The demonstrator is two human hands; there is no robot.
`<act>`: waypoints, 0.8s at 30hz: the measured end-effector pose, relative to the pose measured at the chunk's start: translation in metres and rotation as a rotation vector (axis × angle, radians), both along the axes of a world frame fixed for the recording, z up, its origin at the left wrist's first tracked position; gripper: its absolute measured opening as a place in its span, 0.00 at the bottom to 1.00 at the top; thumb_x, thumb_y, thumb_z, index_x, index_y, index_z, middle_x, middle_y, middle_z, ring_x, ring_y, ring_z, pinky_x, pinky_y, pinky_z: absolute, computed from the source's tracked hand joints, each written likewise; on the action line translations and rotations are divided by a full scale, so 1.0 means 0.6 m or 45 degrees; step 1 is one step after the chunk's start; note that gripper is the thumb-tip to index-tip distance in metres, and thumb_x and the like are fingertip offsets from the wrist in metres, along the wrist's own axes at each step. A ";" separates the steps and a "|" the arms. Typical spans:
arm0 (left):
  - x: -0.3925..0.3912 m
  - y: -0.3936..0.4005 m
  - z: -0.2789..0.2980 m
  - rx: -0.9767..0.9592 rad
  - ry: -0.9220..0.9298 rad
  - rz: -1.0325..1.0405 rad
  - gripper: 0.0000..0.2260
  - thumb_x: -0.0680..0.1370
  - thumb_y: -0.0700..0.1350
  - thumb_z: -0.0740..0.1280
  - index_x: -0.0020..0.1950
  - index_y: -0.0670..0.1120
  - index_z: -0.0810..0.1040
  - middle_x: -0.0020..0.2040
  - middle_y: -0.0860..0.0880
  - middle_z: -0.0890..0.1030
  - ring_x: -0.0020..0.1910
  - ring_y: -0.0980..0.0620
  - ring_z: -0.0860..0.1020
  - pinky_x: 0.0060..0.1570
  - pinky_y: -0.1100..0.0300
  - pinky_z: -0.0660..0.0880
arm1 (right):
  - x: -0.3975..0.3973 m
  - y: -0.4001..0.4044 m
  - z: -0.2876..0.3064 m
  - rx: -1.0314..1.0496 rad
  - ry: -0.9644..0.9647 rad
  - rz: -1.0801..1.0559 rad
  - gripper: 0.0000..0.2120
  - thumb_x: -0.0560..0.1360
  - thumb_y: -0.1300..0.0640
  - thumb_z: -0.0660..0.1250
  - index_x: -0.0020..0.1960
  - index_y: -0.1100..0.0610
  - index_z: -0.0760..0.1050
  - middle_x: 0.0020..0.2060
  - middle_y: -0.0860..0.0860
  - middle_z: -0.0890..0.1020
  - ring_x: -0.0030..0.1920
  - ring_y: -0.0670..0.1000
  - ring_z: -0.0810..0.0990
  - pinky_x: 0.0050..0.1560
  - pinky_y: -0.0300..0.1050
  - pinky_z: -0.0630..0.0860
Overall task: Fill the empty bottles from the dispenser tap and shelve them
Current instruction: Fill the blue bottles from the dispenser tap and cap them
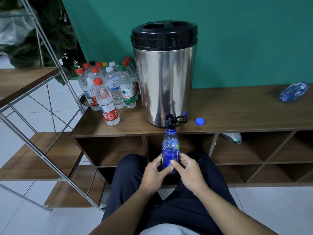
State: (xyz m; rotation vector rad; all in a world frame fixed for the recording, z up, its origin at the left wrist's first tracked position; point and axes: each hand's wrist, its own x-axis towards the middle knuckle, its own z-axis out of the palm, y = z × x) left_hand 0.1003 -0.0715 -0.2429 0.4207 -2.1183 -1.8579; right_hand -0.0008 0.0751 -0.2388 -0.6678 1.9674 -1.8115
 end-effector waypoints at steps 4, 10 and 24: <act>0.000 0.000 0.000 0.003 0.006 -0.001 0.23 0.85 0.37 0.75 0.78 0.50 0.80 0.70 0.52 0.86 0.72 0.51 0.83 0.74 0.49 0.79 | -0.001 0.000 -0.001 0.001 -0.001 0.004 0.15 0.84 0.62 0.73 0.69 0.51 0.83 0.61 0.40 0.88 0.65 0.41 0.85 0.63 0.33 0.79; 0.000 0.000 0.000 -0.011 0.011 0.002 0.22 0.84 0.37 0.75 0.77 0.50 0.81 0.70 0.52 0.87 0.72 0.52 0.83 0.74 0.53 0.79 | 0.001 -0.001 0.001 -0.008 -0.014 -0.003 0.16 0.83 0.62 0.73 0.68 0.49 0.83 0.61 0.38 0.88 0.64 0.40 0.85 0.62 0.33 0.79; 0.000 0.000 -0.002 -0.024 -0.022 0.006 0.22 0.85 0.38 0.75 0.78 0.51 0.80 0.69 0.52 0.87 0.72 0.50 0.83 0.76 0.43 0.77 | 0.001 -0.001 0.001 -0.007 0.006 -0.007 0.16 0.83 0.64 0.73 0.68 0.52 0.83 0.60 0.40 0.88 0.64 0.41 0.86 0.61 0.31 0.78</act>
